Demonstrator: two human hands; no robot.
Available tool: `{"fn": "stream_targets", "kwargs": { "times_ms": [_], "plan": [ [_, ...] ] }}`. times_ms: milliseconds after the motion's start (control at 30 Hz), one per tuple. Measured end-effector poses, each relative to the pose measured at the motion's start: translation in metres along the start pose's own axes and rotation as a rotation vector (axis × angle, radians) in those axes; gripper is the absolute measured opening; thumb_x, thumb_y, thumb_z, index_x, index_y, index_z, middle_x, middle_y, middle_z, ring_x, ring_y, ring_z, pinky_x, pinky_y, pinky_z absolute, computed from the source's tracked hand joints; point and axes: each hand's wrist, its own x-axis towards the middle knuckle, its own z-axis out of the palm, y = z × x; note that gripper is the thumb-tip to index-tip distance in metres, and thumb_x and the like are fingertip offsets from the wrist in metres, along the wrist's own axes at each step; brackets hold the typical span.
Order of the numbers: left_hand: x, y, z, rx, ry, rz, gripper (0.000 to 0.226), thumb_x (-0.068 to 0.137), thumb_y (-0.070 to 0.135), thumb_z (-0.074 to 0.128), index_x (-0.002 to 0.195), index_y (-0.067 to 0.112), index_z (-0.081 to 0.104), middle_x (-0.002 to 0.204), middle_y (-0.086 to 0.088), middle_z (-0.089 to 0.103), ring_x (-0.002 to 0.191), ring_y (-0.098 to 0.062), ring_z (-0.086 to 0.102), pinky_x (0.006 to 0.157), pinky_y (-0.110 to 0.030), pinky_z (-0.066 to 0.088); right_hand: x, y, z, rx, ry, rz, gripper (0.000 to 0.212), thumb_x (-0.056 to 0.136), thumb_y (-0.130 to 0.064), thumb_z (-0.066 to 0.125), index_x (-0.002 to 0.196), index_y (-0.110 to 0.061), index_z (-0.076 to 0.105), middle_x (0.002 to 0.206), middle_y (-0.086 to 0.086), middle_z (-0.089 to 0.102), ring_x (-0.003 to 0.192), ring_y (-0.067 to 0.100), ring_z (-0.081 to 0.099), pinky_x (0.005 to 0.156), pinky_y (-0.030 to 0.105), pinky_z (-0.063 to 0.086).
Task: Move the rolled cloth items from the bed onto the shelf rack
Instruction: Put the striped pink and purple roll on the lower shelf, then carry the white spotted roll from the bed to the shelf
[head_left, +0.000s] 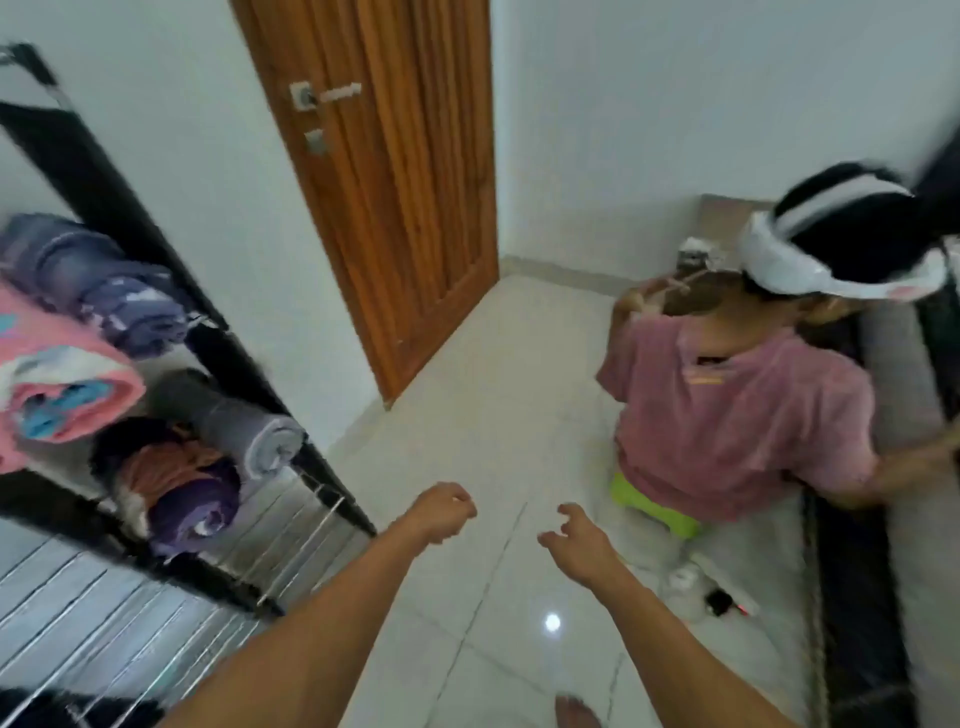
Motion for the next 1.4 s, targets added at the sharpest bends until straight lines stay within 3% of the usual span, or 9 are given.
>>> {"fn": "stream_targets", "kwargs": {
  "times_ms": [100,233,400,567,767,933,1067,1200,1400],
  "plan": [
    [0.0,0.051,0.051,0.172,-0.121,0.169,0.011,0.091,0.016,0.05,0.091,0.013,0.061,0.096,-0.012,0.062,0.087,-0.023,0.058,0.071,-0.026,0.041,-0.042,0.061,-0.048,0.219,0.22,0.119,0.055,0.087,-0.027,0.06,0.136,-0.013,0.04,0.13,0.015,0.054,0.12,0.029,0.056,0.098,0.035,0.044],
    [-0.027,0.102,0.16,0.341,-0.35,0.39,0.022,0.09,0.013,0.048,0.07,0.019,0.051,0.082,-0.009,0.055,0.075,-0.02,0.055,0.056,-0.023,0.034,-0.127,0.173,-0.103,0.512,0.537,0.334,0.042,0.083,-0.023,0.063,0.12,-0.02,0.046,0.103,0.012,0.064,0.092,0.027,0.064,0.079,0.038,0.05],
    [-0.091,0.144,0.292,0.486,-0.633,0.492,0.018,0.086,0.022,0.054,0.068,0.021,0.053,0.065,-0.001,0.05,0.053,-0.011,0.049,0.045,-0.017,0.03,-0.234,0.279,-0.129,0.909,0.894,0.564,0.051,0.082,-0.024,0.063,0.128,-0.014,0.043,0.097,0.013,0.064,0.073,0.024,0.061,0.061,0.035,0.049],
    [-0.145,0.189,0.403,0.473,-0.785,0.42,0.019,0.094,0.021,0.052,0.075,0.022,0.05,0.075,0.001,0.054,0.056,-0.007,0.052,0.045,-0.016,0.034,-0.285,0.353,-0.148,1.109,1.092,0.632,0.045,0.091,-0.019,0.058,0.133,-0.011,0.043,0.115,0.014,0.059,0.088,0.025,0.062,0.071,0.034,0.051],
    [-0.182,0.252,0.538,0.409,-0.815,0.281,0.027,0.094,0.033,0.056,0.114,0.016,0.053,0.11,-0.004,0.054,0.1,-0.02,0.054,0.094,-0.045,0.049,-0.315,0.454,-0.235,1.182,1.136,0.616,0.047,0.09,-0.025,0.061,0.132,-0.011,0.043,0.107,0.011,0.059,0.097,0.025,0.06,0.082,0.041,0.054],
    [-0.196,0.295,0.604,0.311,-0.827,0.051,0.066,0.091,0.039,0.06,0.145,0.013,0.034,0.151,-0.012,0.035,0.136,-0.034,0.037,0.096,-0.058,0.044,-0.324,0.509,-0.331,1.119,1.134,0.65,0.032,0.087,-0.033,0.063,0.109,-0.01,0.056,0.093,0.007,0.059,0.091,0.024,0.059,0.083,0.041,0.053],
    [-0.18,0.307,0.641,0.278,-0.787,-0.103,0.072,0.081,0.05,0.067,0.138,0.013,0.045,0.142,-0.017,0.045,0.126,-0.038,0.047,0.093,-0.061,0.048,-0.304,0.528,-0.391,1.005,1.107,0.641,0.03,0.085,-0.044,0.063,0.08,-0.015,0.057,0.084,0.006,0.056,0.077,0.022,0.054,0.078,0.039,0.044],
    [-0.161,0.314,0.666,0.269,-0.777,-0.215,0.074,0.07,0.056,0.072,0.127,0.013,0.054,0.126,-0.02,0.055,0.111,-0.041,0.057,0.088,-0.066,0.049,-0.271,0.539,-0.421,0.944,0.978,0.656,0.087,0.079,-0.05,0.068,0.144,-0.004,0.034,0.144,0.014,0.043,0.13,0.034,0.045,0.101,0.041,0.04],
    [-0.159,0.317,0.685,0.311,-0.754,-0.325,0.095,0.059,0.067,0.074,0.134,0.015,0.048,0.14,-0.018,0.047,0.122,-0.046,0.049,0.077,-0.073,0.047,-0.251,0.555,-0.434,1.097,0.856,0.662,0.118,0.057,-0.058,0.079,0.147,-0.003,0.025,0.144,0.014,0.042,0.124,0.033,0.048,0.101,0.045,0.046]
  ]
}}
